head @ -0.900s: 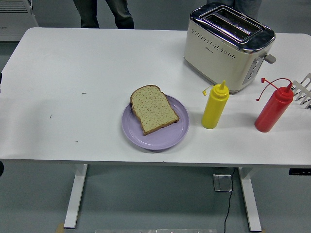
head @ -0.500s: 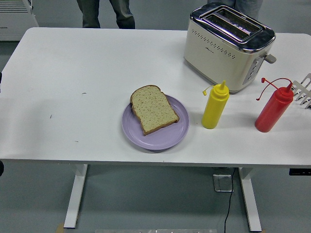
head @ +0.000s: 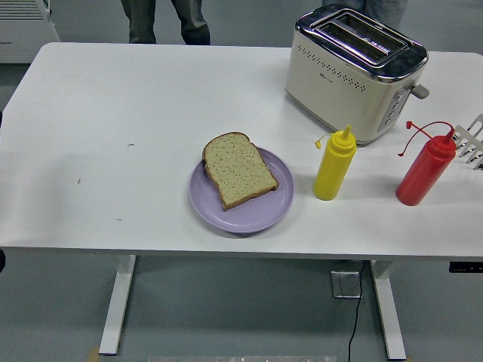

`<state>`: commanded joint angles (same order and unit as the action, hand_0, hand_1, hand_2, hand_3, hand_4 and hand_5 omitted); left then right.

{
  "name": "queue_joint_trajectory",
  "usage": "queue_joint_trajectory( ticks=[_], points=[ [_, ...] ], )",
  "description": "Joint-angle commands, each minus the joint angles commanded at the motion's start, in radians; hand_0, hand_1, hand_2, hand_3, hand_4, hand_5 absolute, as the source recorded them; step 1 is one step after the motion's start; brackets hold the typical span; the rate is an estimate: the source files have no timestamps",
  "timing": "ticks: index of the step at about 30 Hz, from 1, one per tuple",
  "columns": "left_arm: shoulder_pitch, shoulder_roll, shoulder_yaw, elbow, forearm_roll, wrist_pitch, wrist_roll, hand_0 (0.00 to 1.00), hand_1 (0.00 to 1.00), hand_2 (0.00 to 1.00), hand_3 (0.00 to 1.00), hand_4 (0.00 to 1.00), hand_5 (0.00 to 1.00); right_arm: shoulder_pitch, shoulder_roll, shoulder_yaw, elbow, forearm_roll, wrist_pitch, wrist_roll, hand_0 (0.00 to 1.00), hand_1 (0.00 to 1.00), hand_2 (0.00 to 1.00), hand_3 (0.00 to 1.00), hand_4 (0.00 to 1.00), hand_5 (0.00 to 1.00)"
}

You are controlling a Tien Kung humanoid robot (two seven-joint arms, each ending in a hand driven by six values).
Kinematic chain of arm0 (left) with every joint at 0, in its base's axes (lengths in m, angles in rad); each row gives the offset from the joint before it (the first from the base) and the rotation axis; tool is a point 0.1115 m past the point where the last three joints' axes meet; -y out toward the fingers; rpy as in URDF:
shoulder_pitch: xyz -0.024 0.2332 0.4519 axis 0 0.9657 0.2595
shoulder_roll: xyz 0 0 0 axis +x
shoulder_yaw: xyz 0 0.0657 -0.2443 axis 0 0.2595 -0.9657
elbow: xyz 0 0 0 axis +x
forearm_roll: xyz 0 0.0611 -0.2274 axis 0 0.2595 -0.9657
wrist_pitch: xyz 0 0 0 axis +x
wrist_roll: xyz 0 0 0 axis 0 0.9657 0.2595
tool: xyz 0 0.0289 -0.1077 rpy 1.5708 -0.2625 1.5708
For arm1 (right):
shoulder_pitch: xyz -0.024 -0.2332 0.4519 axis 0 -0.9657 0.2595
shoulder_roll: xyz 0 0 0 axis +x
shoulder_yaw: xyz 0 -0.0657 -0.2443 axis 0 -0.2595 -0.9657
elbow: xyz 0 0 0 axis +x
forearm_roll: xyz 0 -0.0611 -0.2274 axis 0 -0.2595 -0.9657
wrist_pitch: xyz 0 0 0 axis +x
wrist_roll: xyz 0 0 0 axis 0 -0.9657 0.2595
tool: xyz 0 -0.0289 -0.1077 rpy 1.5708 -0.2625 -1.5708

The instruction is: Pick up the cup,pour liquid into bread,place the cup on the desk

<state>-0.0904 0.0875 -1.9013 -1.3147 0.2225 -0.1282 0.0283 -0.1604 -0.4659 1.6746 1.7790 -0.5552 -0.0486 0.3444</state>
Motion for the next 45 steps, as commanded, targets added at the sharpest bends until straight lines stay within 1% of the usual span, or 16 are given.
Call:
queue_joint_trajectory(
  ticks=[6,7,11,14,15,18,19,25,28,32,38,42,43,45],
  points=[
    [-0.001,0.002,0.001,0.0,0.001,0.0,0.0,0.827,0.818,0.859,0.82,0.655,0.998,-0.054,-0.007,-0.035,0.0,-0.06,0.043,-0.04,0.731,0.717,0.732,0.753,0.546,0.407],
    [-0.001,0.002,0.001,0.0,0.001,0.0,0.0,0.827,0.818,0.859,0.819,0.656,0.998,-0.063,-0.007,-0.041,0.0,-0.071,0.052,-0.048,0.75,0.731,0.748,0.763,0.55,0.393],
    [-0.001,0.002,0.001,0.001,0.001,0.0,0.0,0.827,0.818,0.859,0.819,0.656,0.998,-0.099,-0.003,-0.07,0.0,-0.113,0.086,-0.078,0.75,0.731,0.748,0.763,0.55,0.393],
    [-0.002,0.002,0.001,0.001,0.001,0.0,0.0,0.827,0.818,0.859,0.819,0.655,0.998,-0.114,0.001,-0.081,0.0,-0.132,0.103,-0.091,0.763,0.743,0.762,0.774,0.556,0.397],
    [-0.002,0.002,0.001,0.001,0.001,0.0,-0.001,0.827,0.818,0.859,0.819,0.655,0.998,-0.126,0.005,-0.091,0.0,-0.148,0.12,-0.103,0.763,0.743,0.762,0.774,0.556,0.397],
    [-0.002,0.002,0.0,0.001,0.002,0.0,-0.001,0.827,0.818,0.859,0.819,0.655,0.998,-0.142,0.008,-0.108,0.0,-0.17,0.143,-0.117,0.763,0.743,0.762,0.774,0.556,0.397],
    [-0.002,0.002,0.0,0.002,0.002,0.0,-0.001,0.827,0.818,0.859,0.819,0.655,0.998,-0.15,0.009,-0.121,0.0,-0.188,0.159,-0.129,0.773,0.748,0.766,0.773,0.562,0.403],
    [-0.004,0.002,0.001,0.003,0.002,0.0,0.0,0.827,0.818,0.86,0.819,0.655,0.998,-0.167,0.006,-0.154,0.0,-0.237,0.197,-0.153,0.773,0.749,0.761,0.77,0.564,0.403],
    [-0.003,0.002,0.001,0.003,0.002,-0.001,0.0,0.827,0.818,0.86,0.819,0.655,0.998,-0.169,0.003,-0.159,0.0,-0.244,0.206,-0.155,0.773,0.749,0.761,0.77,0.564,0.403],
    [-0.003,0.003,0.0,0.003,0.002,-0.001,-0.001,0.827,0.818,0.86,0.819,0.654,0.998,-0.169,-0.001,-0.169,0.0,-0.254,0.236,-0.174,0.772,0.748,0.76,0.773,0.566,0.405],
    [-0.005,0.003,0.001,0.005,0.002,0.0,0.0,0.827,0.818,0.859,0.819,0.655,0.998,-0.138,-0.001,-0.231,0.0,-0.284,0.23,-0.175,0.78,0.76,0.769,0.778,0.567,0.404],
    [-0.004,0.001,0.001,0.006,0.001,-0.001,-0.001,0.827,0.818,0.859,0.819,0.655,0.998,-0.116,0.005,-0.284,0.0,-0.346,0.193,-0.166,0.78,0.76,0.769,0.778,0.567,0.404],
    [-0.003,0.001,0.001,0.006,0.001,-0.001,-0.001,0.827,0.818,0.86,0.819,0.655,0.998,-0.111,0.006,-0.296,0.0,-0.369,0.184,-0.163,0.82,0.797,0.815,0.82,0.59,0.415],
    [-0.002,0.002,0.001,0.006,0.001,0.0,-0.001,0.827,0.818,0.86,0.819,0.655,0.998,-0.103,0.006,-0.315,0.0,-0.4,0.168,-0.16,0.82,0.797,0.815,0.82,0.59,0.415]
  ],
)
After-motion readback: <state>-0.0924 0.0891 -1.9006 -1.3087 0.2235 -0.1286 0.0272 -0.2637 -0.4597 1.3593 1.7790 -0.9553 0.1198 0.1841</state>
